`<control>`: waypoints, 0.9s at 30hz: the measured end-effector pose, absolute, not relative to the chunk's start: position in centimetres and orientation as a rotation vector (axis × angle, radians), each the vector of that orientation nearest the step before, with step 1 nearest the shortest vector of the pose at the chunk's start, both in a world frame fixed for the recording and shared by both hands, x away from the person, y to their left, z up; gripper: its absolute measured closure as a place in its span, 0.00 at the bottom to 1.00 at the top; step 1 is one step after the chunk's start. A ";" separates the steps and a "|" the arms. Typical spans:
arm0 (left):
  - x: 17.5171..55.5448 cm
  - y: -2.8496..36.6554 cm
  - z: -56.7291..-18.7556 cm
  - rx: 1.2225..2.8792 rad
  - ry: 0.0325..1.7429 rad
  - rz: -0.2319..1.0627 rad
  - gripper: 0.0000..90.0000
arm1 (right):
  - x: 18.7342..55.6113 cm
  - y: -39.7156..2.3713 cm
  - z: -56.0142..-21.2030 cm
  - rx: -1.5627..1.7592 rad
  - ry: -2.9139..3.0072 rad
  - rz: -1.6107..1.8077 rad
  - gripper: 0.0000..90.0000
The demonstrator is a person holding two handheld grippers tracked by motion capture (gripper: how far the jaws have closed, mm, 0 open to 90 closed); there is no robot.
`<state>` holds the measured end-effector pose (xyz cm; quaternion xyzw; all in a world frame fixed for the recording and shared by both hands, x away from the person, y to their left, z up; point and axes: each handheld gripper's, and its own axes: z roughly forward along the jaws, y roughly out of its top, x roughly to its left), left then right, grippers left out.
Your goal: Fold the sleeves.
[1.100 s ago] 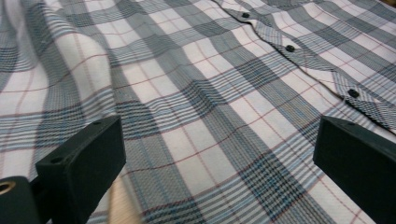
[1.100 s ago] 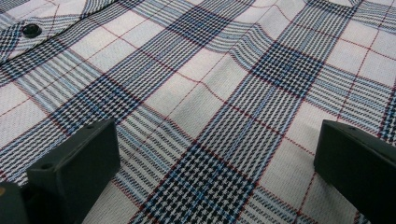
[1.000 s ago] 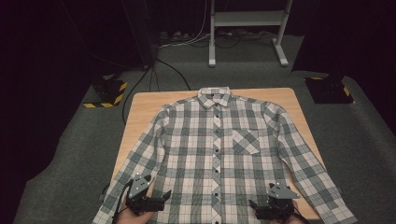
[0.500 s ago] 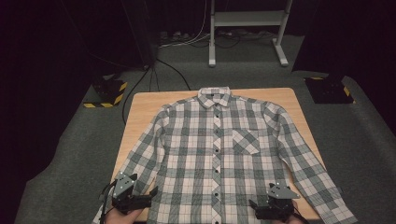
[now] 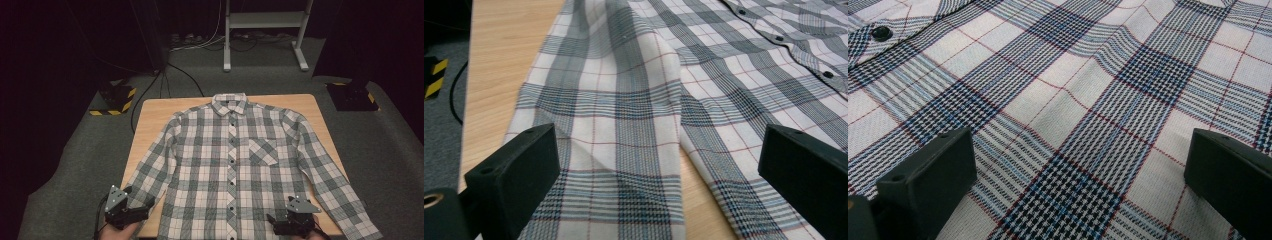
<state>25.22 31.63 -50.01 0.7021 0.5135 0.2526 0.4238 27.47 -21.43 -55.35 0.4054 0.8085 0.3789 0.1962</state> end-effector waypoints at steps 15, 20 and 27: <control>25.0 34.2 -50.8 1.714 1.367 0.659 0.05 | 27.5 -21.4 -55.4 1.132 2.267 1.062 0.00; 25.1 34.6 -51.4 1.726 1.403 0.670 0.08 | 27.5 -21.4 -55.4 1.130 2.267 1.062 0.00; 25.5 35.1 -52.5 1.777 1.463 0.675 0.18 | 27.5 -21.4 -55.4 1.127 2.269 1.063 0.00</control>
